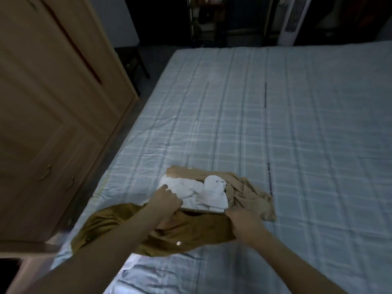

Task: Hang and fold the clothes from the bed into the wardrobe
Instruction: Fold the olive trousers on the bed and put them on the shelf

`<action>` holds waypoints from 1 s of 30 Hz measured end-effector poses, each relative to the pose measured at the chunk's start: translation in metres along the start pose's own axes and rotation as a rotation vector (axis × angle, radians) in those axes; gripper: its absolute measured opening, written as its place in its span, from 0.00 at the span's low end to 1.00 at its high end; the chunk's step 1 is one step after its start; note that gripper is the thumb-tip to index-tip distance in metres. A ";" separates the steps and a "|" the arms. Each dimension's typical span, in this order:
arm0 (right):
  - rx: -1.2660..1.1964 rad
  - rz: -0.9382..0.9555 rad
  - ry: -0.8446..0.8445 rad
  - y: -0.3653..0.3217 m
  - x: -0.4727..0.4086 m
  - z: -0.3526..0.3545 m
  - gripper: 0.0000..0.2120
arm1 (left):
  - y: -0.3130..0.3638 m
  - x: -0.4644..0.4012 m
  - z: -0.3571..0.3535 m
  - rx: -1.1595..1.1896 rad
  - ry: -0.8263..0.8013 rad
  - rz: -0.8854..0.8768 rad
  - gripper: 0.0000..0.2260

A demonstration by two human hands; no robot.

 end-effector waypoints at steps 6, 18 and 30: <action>-0.080 -0.087 0.404 -0.002 0.039 0.137 0.12 | -0.062 0.064 0.116 0.188 0.358 0.238 0.11; -0.054 -0.097 -0.179 0.008 0.125 0.199 0.06 | -0.049 0.143 0.176 0.903 -0.160 -0.146 0.14; -0.022 -0.161 0.848 0.008 0.071 0.344 0.10 | -0.189 0.110 0.291 0.319 0.283 0.302 0.09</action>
Point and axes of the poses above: each hand's wrist, its own x-axis away from the middle knuckle, its own z-axis out of the back of the hand, y = z × x, the point moved 2 cm from there along -x, towards the middle knuckle, and after that the axes turned 13 degrees about -z, right-handed, at the moved point
